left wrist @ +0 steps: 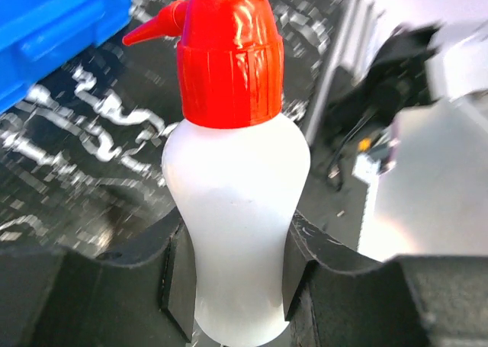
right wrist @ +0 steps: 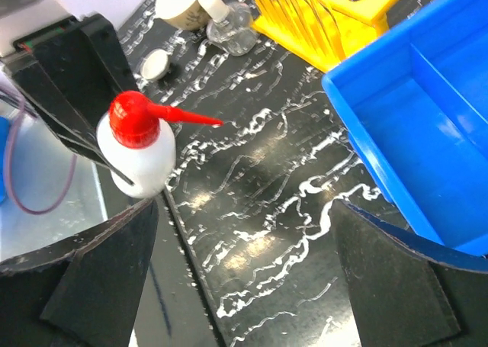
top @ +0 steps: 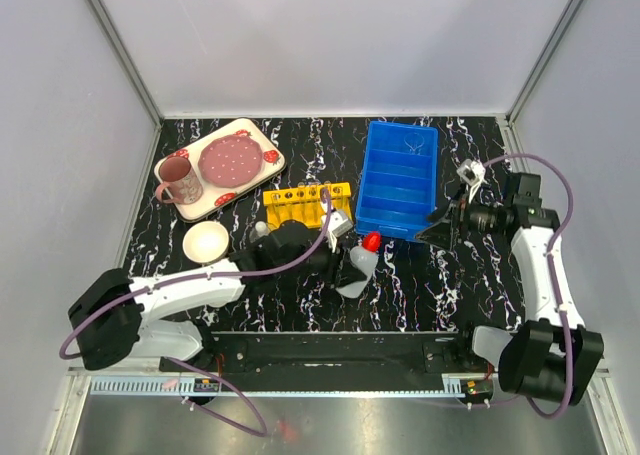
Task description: Organize the chemistry lab equipment
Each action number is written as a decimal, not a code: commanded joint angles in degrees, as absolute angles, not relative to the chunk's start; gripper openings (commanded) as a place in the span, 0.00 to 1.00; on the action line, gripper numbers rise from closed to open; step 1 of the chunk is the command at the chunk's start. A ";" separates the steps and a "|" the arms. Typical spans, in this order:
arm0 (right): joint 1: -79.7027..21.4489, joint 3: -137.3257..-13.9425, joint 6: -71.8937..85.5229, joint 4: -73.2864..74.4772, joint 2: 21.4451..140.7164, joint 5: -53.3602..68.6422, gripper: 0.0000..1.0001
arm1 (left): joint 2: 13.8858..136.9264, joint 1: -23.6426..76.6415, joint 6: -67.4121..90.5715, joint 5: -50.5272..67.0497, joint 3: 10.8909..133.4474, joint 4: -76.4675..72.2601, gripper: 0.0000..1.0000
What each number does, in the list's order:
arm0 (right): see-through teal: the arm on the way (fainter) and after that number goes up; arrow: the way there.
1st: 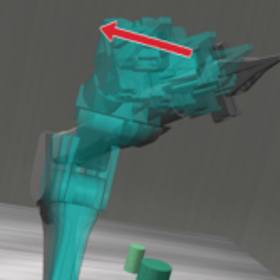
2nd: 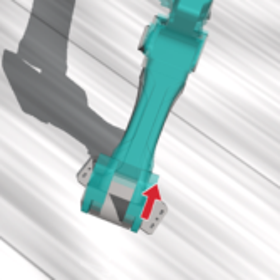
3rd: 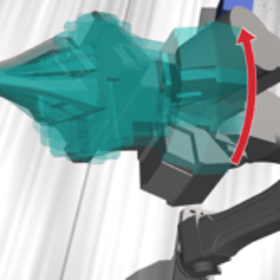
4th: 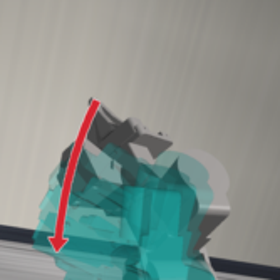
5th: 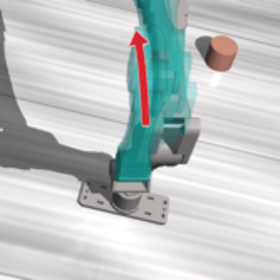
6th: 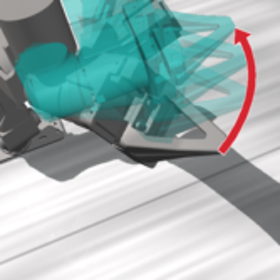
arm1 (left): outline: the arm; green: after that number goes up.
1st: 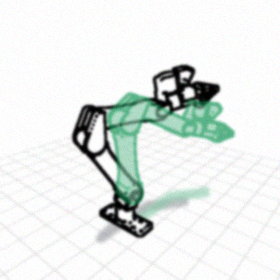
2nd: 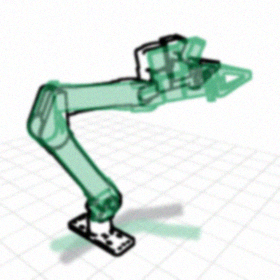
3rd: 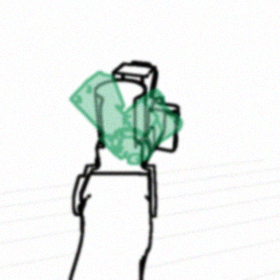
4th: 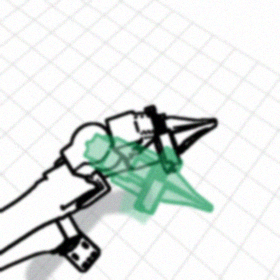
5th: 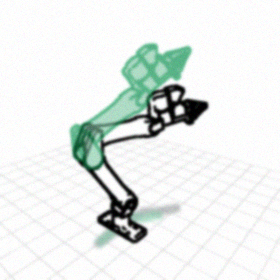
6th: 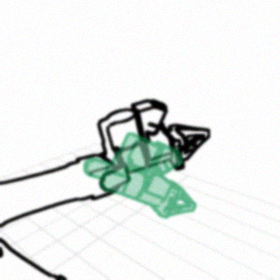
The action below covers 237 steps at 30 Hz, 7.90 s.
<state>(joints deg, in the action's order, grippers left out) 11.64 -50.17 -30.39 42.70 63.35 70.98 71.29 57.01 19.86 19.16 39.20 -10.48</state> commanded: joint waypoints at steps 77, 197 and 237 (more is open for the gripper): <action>-13.53 -107.84 -40.25 35.33 113.81 11.17 0.20 | 35.25 59.33 25.40 -33.49 31.11 21.44 0.99; 13.36 -53.61 -40.61 46.76 68.73 74.44 1.00 | 61.44 37.95 23.46 4.74 40.51 18.37 0.34; 23.99 -50.71 -29.53 36.21 65.74 73.13 1.00 | 130.16 44.03 15.38 11.25 121.38 23.47 0.34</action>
<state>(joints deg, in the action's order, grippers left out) 23.68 -50.83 -30.28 38.15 66.02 72.60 131.00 44.56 14.66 10.41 117.08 27.70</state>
